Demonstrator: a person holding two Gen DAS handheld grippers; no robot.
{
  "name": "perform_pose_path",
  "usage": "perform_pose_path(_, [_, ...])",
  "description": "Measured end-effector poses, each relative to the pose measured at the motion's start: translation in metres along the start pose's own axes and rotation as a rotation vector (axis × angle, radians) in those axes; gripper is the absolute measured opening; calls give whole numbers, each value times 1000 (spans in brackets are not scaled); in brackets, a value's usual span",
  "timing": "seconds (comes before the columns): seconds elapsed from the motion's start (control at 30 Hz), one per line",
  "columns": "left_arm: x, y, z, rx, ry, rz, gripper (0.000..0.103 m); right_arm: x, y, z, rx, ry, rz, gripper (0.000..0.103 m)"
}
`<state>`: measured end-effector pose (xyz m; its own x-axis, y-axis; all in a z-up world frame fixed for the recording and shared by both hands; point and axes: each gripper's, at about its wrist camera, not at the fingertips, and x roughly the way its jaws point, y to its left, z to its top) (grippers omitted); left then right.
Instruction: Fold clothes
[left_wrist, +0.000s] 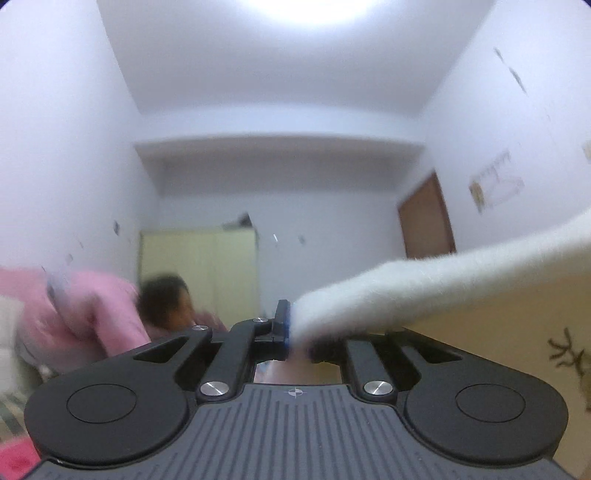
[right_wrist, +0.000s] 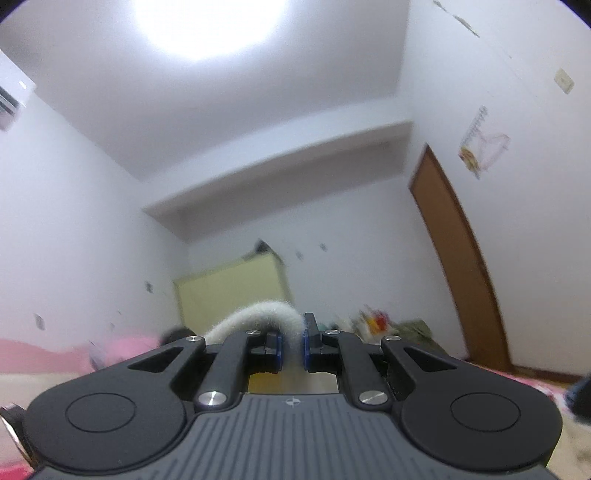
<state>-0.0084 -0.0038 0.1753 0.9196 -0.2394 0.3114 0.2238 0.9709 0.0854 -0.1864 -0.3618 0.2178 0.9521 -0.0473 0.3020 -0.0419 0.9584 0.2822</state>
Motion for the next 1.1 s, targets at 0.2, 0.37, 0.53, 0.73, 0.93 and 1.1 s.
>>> perform_pose_path(0.2, [-30, 25, 76, 57, -158, 79, 8, 4, 17, 37, 55, -86, 119, 11])
perform_pose_path(0.37, [-43, 36, 114, 102, -241, 148, 8, 9, 32, 56, 58, -118, 191, 11])
perform_pose_path(0.53, [-32, 43, 128, 129, -270, 197, 8, 18, 41, 58, 49, -133, 235, 11])
perform_pose_path(0.73, [-17, 49, 115, 108, -200, 202, 9, 52, 35, 45, 59, -99, 232, 11])
perform_pose_path(0.93, [38, 53, 73, 62, -75, 185, 9, 108, 26, 22, 28, -24, 175, 11])
perform_pose_path(1.1, [104, 52, 12, 104, 72, 185, 10, 184, 7, -23, 9, 98, 91, 11])
